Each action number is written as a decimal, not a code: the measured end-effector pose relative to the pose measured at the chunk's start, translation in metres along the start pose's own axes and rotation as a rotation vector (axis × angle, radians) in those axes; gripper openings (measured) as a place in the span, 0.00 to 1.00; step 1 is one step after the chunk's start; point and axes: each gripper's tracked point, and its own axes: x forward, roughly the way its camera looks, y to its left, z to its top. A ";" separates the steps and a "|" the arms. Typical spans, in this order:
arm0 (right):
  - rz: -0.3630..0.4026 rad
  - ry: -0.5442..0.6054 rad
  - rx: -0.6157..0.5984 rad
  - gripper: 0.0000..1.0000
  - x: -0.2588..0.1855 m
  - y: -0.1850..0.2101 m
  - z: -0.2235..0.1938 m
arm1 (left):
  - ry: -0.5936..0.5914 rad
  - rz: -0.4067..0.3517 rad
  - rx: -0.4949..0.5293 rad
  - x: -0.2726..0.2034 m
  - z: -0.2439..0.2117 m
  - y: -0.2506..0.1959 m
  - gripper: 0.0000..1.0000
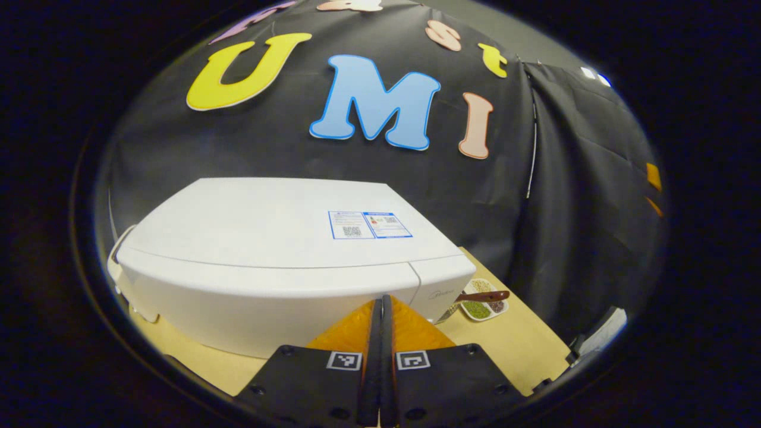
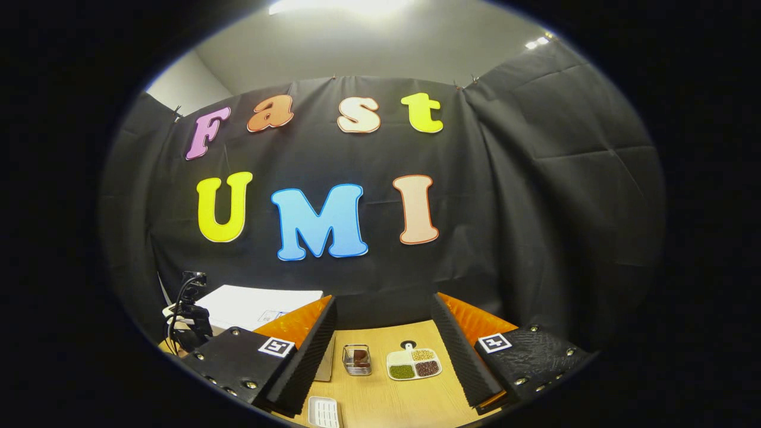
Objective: Open the microwave oven with the left hand, put the food in, and close the microwave oven.
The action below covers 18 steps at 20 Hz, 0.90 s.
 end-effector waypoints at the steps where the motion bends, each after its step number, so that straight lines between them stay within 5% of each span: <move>1: 0.004 0.005 -0.004 0.96 -0.003 0.002 -0.001 | -0.009 0.009 -0.002 -0.003 0.003 0.000 0.07; 7: 0.057 -0.002 0.011 0.96 -0.006 0.032 0.005 | -0.233 0.138 0.070 -0.098 0.084 0.021 0.08; 8: 0.068 -0.010 0.014 0.96 -0.007 0.039 0.009 | -0.288 0.150 0.072 -0.116 0.104 0.024 0.14; 11: 0.098 -0.022 0.023 0.90 -0.012 0.059 0.014 | -0.419 0.251 0.085 -0.194 0.140 0.042 0.74; 13: 0.111 -0.033 0.023 0.96 -0.019 0.069 0.019 | -0.483 0.273 0.090 -0.247 0.156 0.041 0.97; 16: 0.122 -0.051 0.017 0.90 -0.028 0.082 0.029 | -0.557 0.292 0.101 -0.309 0.175 0.045 0.93; 18: 0.127 -0.062 0.013 0.96 -0.034 0.091 0.034 | -0.571 0.289 0.089 -0.341 0.182 0.046 0.95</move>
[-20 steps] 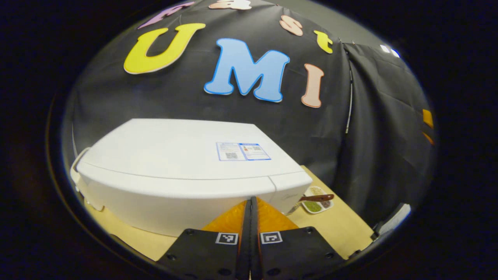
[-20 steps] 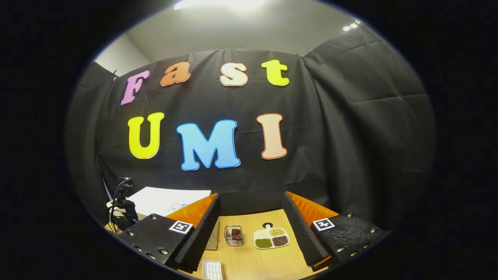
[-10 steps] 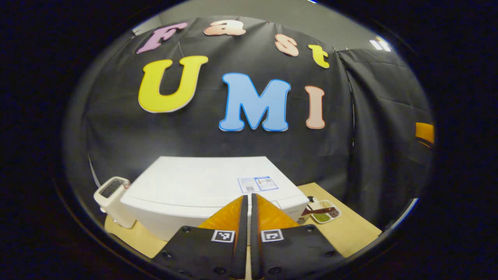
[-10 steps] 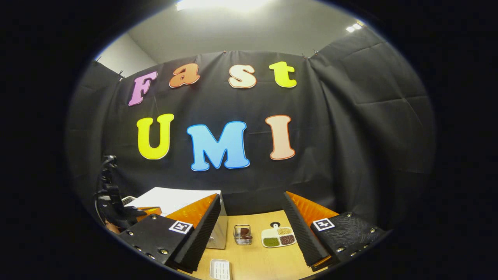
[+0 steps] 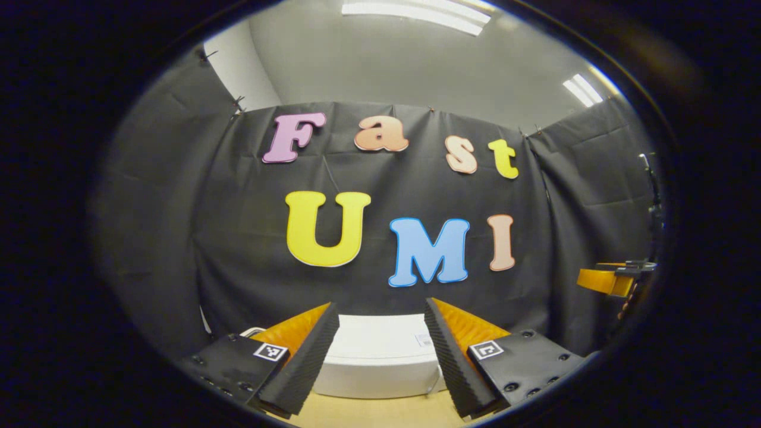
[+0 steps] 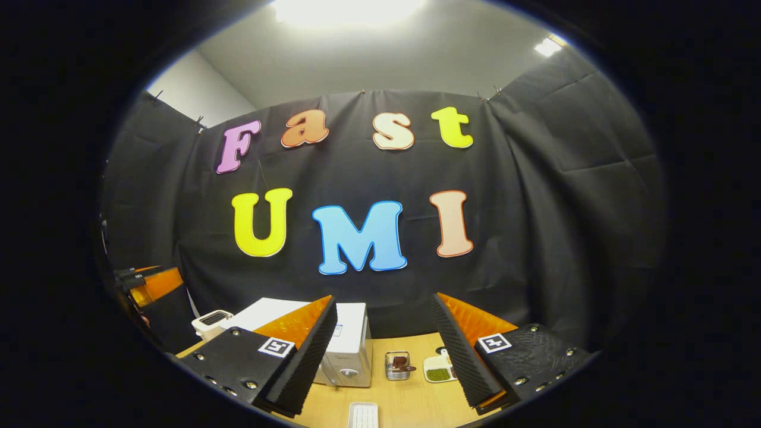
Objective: Open the microwave oven with the left hand, put the food in, and close the microwave oven.
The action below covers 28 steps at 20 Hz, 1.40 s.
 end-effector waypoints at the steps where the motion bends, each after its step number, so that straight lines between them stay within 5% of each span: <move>1: 0.001 -0.006 -0.002 0.96 -0.002 0.005 0.003 | -0.015 0.002 -0.007 -0.008 0.012 0.005 0.93; 16: -0.013 -0.044 -0.021 0.96 -0.043 0.060 0.023 | -0.055 -0.056 -0.045 -0.032 0.032 0.038 0.95; 28: 0.036 -0.036 -0.014 0.96 -0.042 -0.004 0.022 | -0.024 -0.030 -0.124 -0.009 0.002 -0.037 0.94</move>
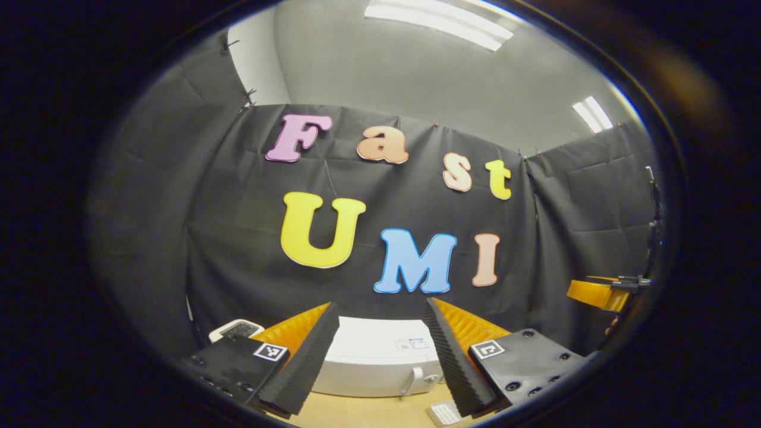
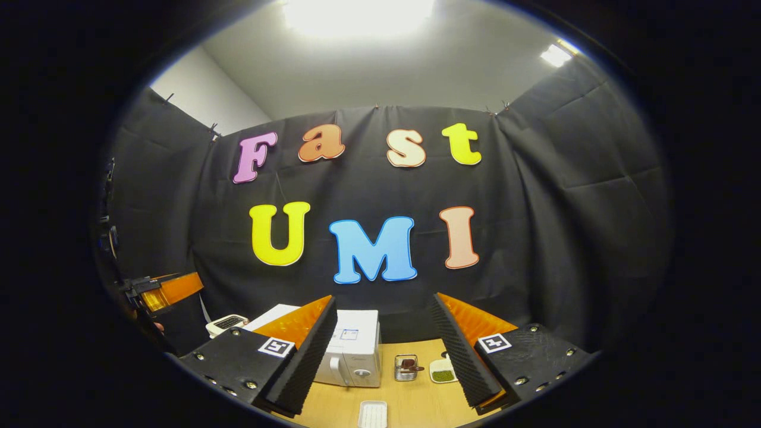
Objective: Open the microwave oven with the left hand, put the food in, and close the microwave oven.
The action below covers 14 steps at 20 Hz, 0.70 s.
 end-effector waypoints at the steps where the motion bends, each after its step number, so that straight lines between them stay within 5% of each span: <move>1: -0.007 0.000 0.000 0.96 -0.001 -0.015 -0.001 | -0.019 0.008 -0.020 0.003 -0.001 -0.011 0.94; 3: -0.027 0.007 0.005 0.96 0.001 -0.051 -0.011 | -0.073 0.065 -0.026 0.008 -0.004 -0.025 0.99; 6: -0.056 0.060 0.016 0.96 -0.001 -0.108 -0.037 | -0.085 0.123 0.096 0.013 -0.030 -0.069 0.94; 14: -0.102 0.148 -0.009 0.96 -0.003 -0.254 -0.131 | -0.022 0.076 0.047 0.040 -0.159 -0.260 0.94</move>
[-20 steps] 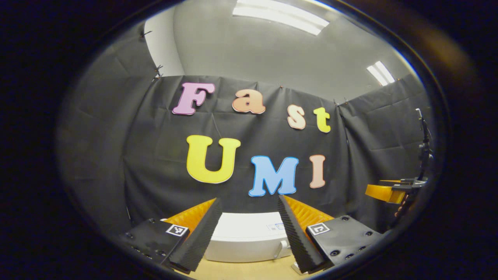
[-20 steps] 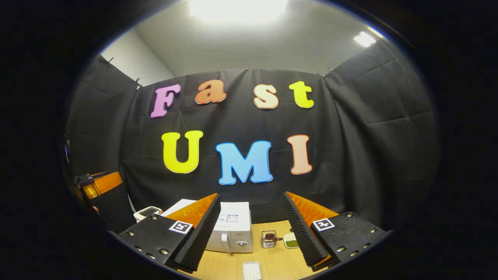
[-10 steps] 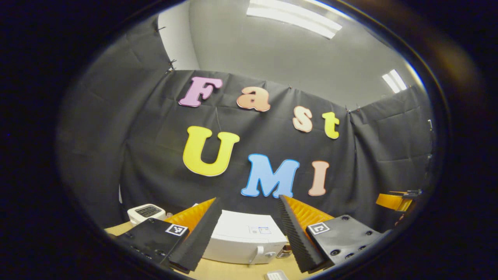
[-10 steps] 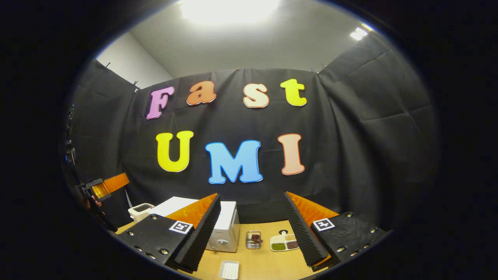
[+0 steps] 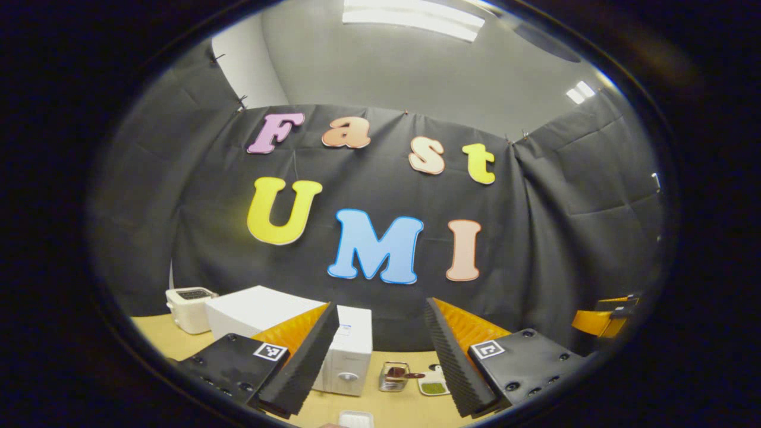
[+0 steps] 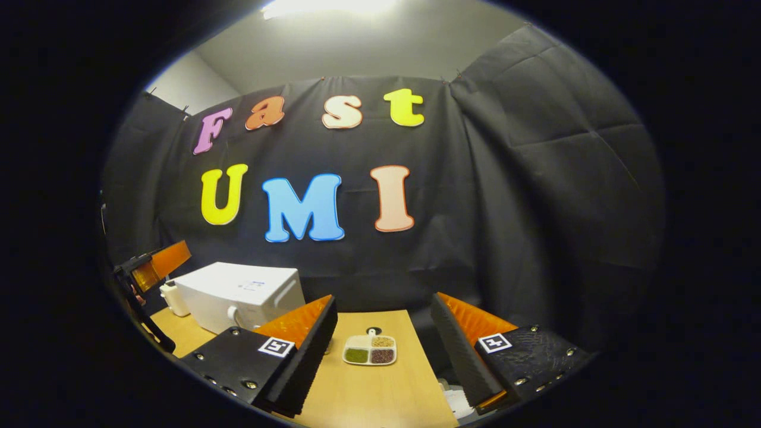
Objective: Open the microwave oven with the left hand, put the food in, and close the microwave oven.
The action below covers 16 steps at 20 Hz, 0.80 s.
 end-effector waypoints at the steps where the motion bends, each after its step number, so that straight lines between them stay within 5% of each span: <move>1: -0.002 0.001 0.010 0.96 0.006 -0.016 -0.011 | 0.017 -0.012 0.020 0.004 -0.022 -0.024 0.94; 5: -0.050 -0.065 0.054 0.97 0.040 -0.077 -0.066 | 0.056 -0.090 -0.089 0.013 -0.131 -0.116 0.98; 7: -0.081 -0.038 0.095 0.97 0.058 -0.098 -0.112 | 0.149 -0.068 -0.171 0.011 -0.214 -0.137 0.99; 10: -0.118 -0.014 0.088 0.97 0.071 -0.121 -0.156 | 0.246 -0.013 -0.143 0.006 -0.300 -0.142 0.96; 16: -0.110 0.029 0.115 0.97 0.089 -0.126 -0.211 | 0.266 -0.008 0.007 -0.010 -0.366 -0.150 0.97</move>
